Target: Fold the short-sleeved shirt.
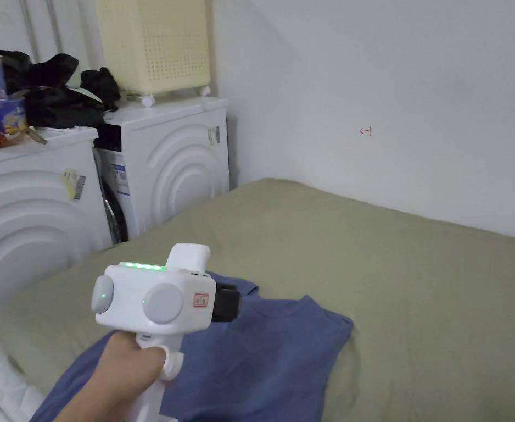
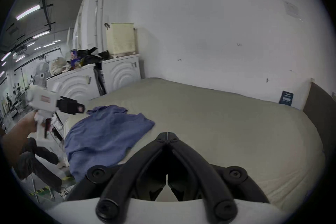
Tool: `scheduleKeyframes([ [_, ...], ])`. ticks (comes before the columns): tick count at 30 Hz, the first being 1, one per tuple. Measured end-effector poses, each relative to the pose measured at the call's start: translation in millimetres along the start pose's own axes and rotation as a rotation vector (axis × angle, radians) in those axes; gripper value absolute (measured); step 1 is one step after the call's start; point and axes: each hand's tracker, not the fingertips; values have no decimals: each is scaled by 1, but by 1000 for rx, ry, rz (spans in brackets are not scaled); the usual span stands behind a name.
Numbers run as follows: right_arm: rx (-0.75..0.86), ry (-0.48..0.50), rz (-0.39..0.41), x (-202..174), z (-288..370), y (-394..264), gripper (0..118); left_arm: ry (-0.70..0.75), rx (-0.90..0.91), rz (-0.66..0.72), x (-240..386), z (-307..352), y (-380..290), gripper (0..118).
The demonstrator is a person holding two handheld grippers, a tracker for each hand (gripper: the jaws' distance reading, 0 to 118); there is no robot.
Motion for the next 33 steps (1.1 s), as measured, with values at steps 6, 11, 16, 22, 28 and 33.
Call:
scheduleKeyframes([
  [6, -85, -74, 14, 37, -1, -28, 0, -104, -216, 35, 14, -131, 7, 115],
  [11, -174, -76, -39, 52, -11, -64, 0, -173, -393, -36, 44, -200, -21, 115],
  [16, -200, -88, -67, 55, -10, -84, 0, -69, -373, -89, 58, -220, -41, 115],
  [22, -182, -74, -119, 60, 17, -89, 0, -35, -241, -43, 53, -187, -21, 2],
  [28, -102, -109, -109, 65, 73, -76, 0, -211, -130, -67, 86, -131, 18, 3],
  [33, -53, -179, -86, 71, 120, -67, 0, -474, -31, -189, 188, -84, 36, 3],
])
